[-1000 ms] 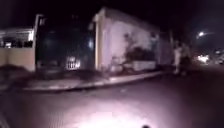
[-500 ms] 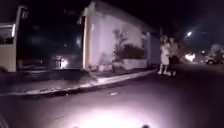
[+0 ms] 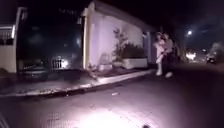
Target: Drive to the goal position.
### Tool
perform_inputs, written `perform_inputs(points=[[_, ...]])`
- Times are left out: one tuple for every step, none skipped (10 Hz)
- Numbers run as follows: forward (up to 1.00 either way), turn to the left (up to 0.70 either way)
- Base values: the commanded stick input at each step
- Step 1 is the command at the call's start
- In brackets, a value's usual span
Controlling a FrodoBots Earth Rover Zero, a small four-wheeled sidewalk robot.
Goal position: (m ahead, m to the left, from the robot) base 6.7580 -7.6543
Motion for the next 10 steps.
perform_inputs(points=[[0.0, -0.7], [0.0, -0.7], [0.0, -0.7], [0.0, -0.7], [0.0, -0.7], [0.0, -0.7], [0.0, -0.7], [0.0, -0.7], [0.0, -0.7], [0.0, -0.7]])
